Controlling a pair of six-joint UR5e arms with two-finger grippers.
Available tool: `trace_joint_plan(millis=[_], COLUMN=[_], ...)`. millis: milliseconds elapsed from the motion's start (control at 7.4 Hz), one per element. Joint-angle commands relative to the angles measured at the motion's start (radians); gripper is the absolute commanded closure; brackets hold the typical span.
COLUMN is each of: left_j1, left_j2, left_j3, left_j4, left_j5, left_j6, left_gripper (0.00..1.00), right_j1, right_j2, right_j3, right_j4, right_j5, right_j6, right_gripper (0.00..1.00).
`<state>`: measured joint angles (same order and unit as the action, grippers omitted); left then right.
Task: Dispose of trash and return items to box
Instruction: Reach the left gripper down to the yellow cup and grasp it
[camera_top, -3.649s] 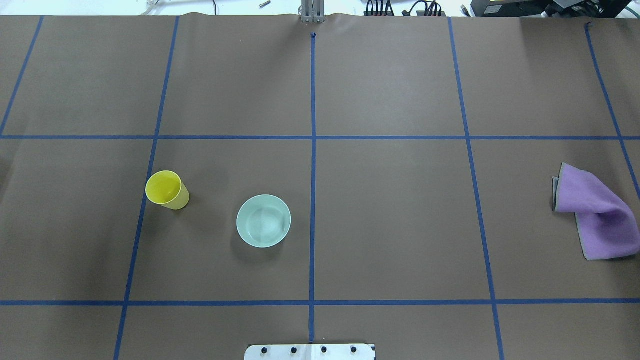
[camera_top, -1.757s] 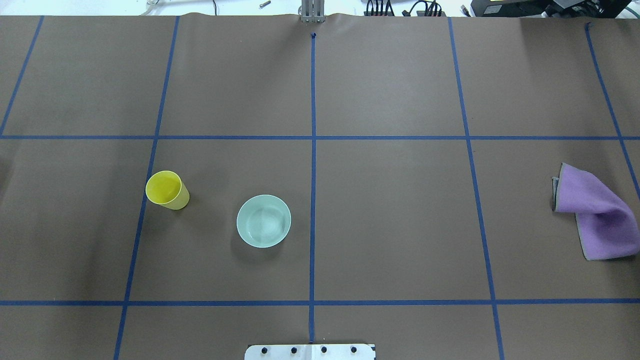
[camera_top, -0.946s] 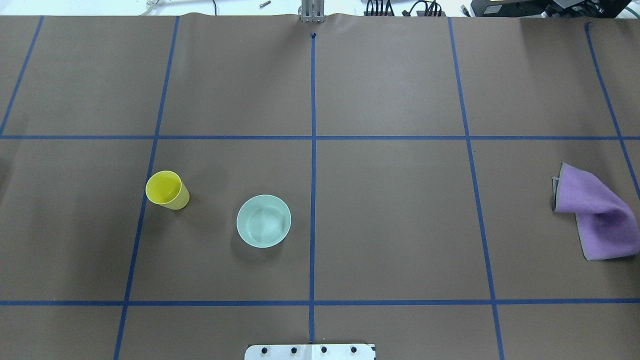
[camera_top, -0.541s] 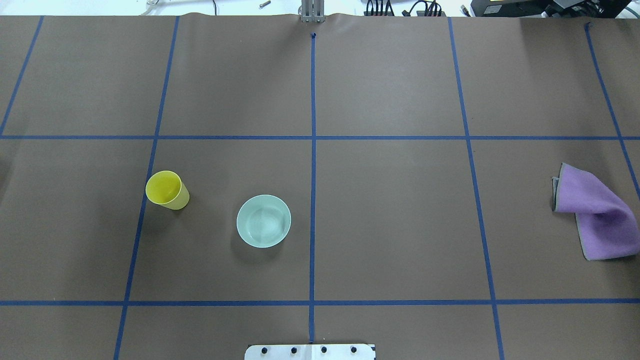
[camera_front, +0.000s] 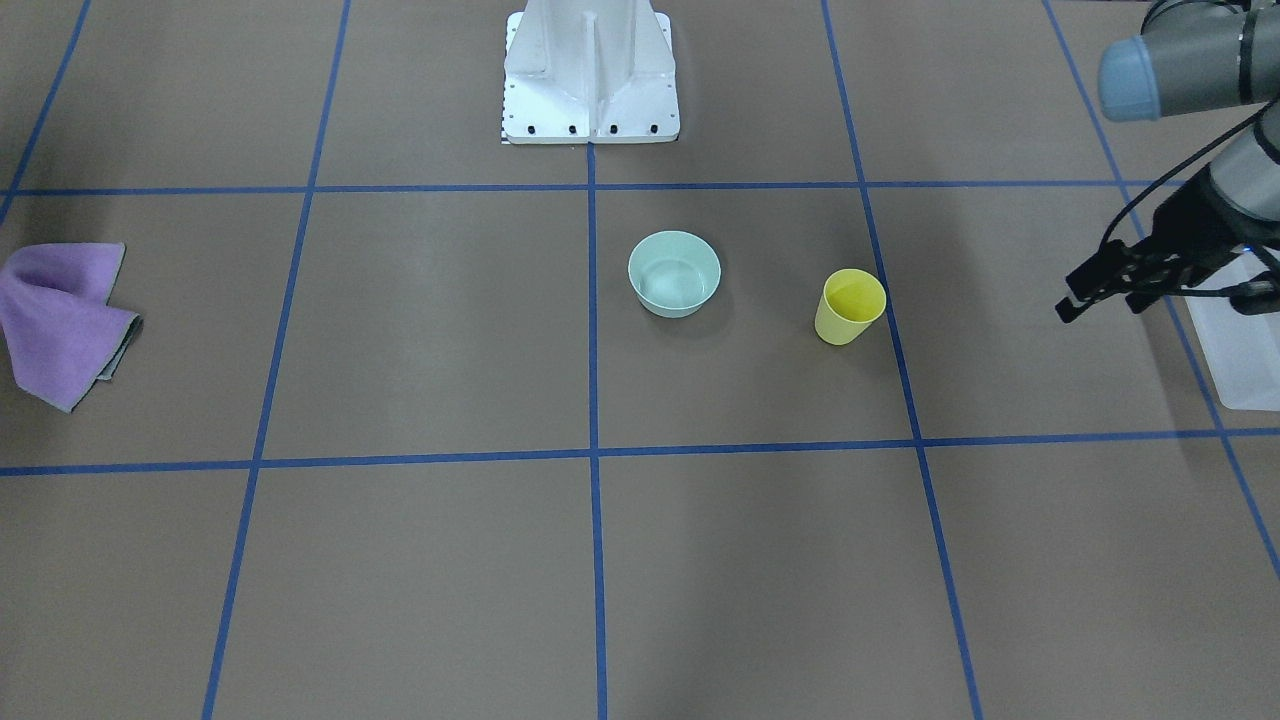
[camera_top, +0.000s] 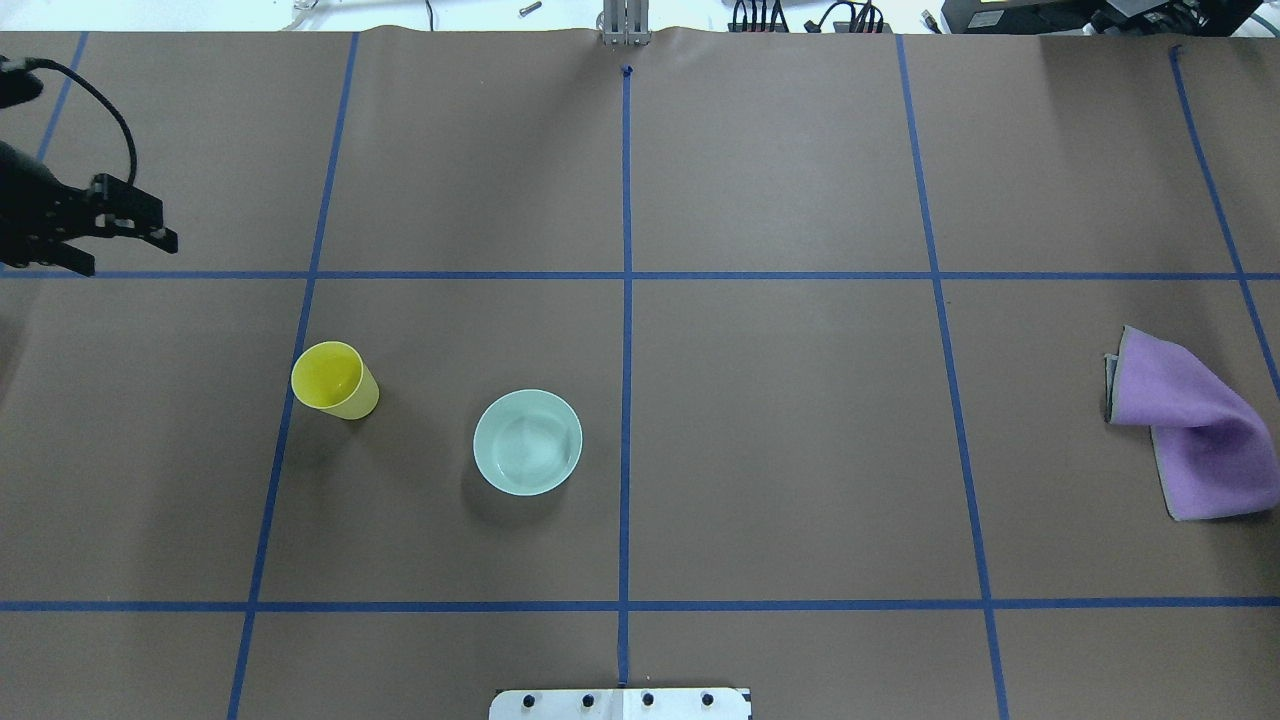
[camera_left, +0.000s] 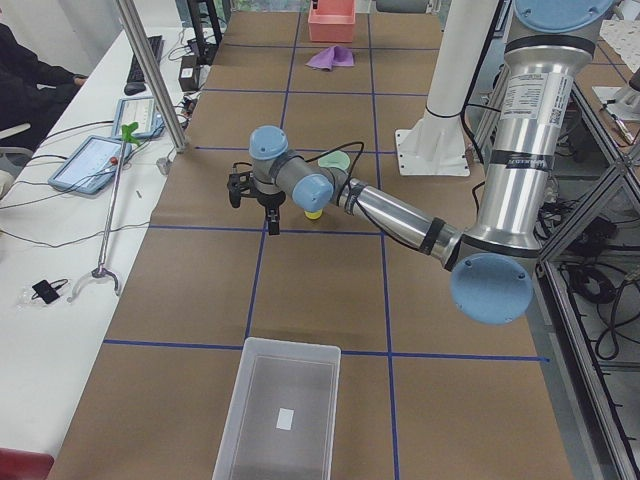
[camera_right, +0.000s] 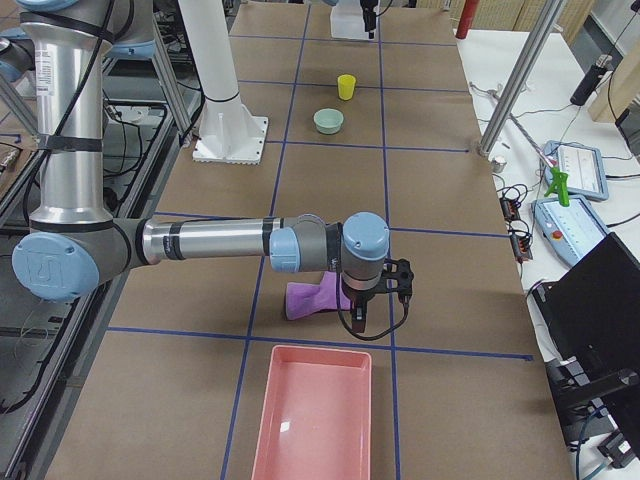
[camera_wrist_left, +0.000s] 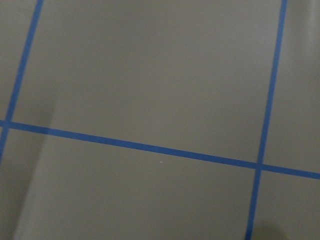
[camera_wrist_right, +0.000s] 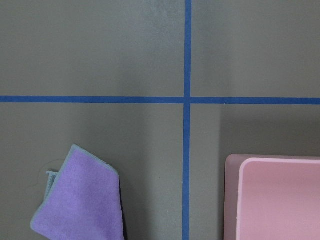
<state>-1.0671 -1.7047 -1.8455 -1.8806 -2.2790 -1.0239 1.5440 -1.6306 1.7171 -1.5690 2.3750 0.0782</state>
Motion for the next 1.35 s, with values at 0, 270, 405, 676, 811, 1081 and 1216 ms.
trace_joint_plan(millis=[0,270,405,676,811,1081,1216], left_j1=[0.143,0.214,0.241,0.314,0.341,0.352,0.354], left_j2=[0.002,0.002,0.002,-0.004,-0.007,-0.021,-0.024], left_j3=[-0.009,-0.029,-0.032,-0.025,-0.011,0.012,0.017], left_j4=[-0.069,-0.086,-0.086,-0.086,-0.086,-0.086,-0.086], left_j5=[0.093,0.102,0.104,0.163,0.192,0.196,0.210], left_j6=[-0.173,-0.244,-0.246,-0.257,-0.268,-0.295,-0.298], left_gripper=[0.01,0.01,0.02,0.03,0.03,0.27,0.52], right_j1=[-0.002,-0.002,-0.005,-0.010,-0.012,-0.012,-0.013], right_j2=[0.000,0.000,0.000,0.000,0.000,-0.002,-0.002], right_j3=[0.001,-0.001,0.001,0.001,0.001,0.001,-0.001], right_j4=[0.000,0.000,0.000,0.000,0.000,0.000,0.000], right_j5=[0.036,0.047,0.050,0.050,0.052,0.052,0.052], right_j6=[0.000,0.000,0.000,0.002,0.000,0.000,0.000], right_gripper=[0.00,0.00,0.00,0.00,0.00,0.00,0.00])
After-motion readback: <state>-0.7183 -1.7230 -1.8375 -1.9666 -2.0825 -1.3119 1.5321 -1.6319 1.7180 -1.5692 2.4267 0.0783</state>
